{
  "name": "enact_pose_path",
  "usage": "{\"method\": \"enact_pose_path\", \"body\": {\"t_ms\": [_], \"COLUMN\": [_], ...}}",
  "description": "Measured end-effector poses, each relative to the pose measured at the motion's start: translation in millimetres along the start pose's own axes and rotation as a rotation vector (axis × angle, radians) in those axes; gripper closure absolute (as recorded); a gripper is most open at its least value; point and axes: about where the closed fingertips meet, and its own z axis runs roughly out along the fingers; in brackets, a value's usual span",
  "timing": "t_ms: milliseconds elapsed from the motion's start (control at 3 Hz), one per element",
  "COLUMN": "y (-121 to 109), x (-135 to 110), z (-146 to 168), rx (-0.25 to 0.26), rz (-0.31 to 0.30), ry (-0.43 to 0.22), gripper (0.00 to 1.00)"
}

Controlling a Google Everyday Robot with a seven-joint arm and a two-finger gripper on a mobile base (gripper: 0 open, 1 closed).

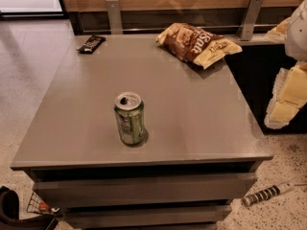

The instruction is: Move green can near rxbar chocolate

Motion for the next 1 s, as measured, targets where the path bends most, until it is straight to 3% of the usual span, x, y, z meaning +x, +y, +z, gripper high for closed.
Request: {"method": "enact_pose_path", "body": {"t_ms": [667, 1000], "y": [-0.6, -3.9], "x": [-0.8, -5.2], "z": [0.0, 6.8], "rx": [0.003, 0.033], "rz": [0.001, 0.023], "ry": [-0.006, -0.108], "gripper": [0.0, 0.0]}}
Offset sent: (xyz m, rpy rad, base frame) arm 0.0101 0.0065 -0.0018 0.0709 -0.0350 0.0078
